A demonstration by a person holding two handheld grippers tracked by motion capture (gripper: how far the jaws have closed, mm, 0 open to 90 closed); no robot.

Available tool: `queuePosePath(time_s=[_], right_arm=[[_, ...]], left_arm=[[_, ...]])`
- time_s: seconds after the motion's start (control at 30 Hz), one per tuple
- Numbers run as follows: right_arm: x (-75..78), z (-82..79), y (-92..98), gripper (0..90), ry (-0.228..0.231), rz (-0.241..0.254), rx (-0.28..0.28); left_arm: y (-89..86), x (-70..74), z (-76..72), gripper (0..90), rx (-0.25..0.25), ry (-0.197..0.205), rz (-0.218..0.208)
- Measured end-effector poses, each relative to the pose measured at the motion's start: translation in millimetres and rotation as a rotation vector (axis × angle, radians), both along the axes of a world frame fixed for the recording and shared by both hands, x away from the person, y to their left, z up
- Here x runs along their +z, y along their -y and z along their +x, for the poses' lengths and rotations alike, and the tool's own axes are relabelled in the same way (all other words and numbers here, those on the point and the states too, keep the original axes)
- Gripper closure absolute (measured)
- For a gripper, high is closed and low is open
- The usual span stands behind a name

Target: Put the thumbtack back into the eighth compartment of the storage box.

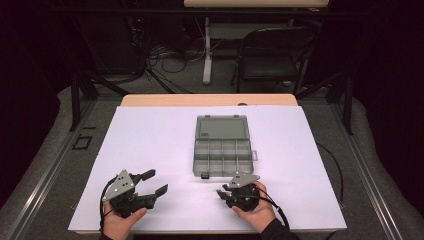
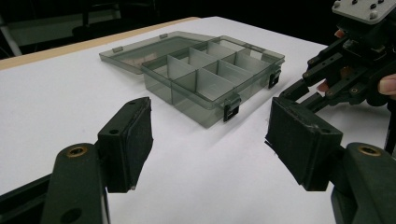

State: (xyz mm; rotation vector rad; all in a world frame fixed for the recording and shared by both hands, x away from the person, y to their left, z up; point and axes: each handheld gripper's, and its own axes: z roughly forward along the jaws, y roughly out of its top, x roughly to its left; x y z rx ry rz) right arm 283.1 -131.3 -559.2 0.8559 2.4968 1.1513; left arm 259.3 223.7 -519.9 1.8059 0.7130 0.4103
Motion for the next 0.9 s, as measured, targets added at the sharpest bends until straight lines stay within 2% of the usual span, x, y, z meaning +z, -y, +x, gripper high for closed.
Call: queuePosePath(time_s=[0.2, 0.23, 0.67, 0.9], right_arm=[[-2.9, 0.9, -0.2, 70.2, -0.002, 0.006, -0.001], [-2.4, 0.8, 0.2, 70.8, -0.013, -0.003, 0.001], [-4.7, -0.2, -0.2, 83.2, -0.029, -0.006, 0.007], [-4.7, -0.1, 0.4, 84.7, -0.034, -0.003, 0.009]], left_arm=[[0.2, -0.1, 0.1, 30.9, 0.001, 0.000, 0.000], [0.1, -0.1, 0.1, 30.9, 0.001, 0.000, 0.001], [-0.4, -0.2, 0.4, 30.9, 0.000, -0.001, 0.002], [0.0, -0.6, 0.5, 30.9, 0.000, -0.004, -0.001]])
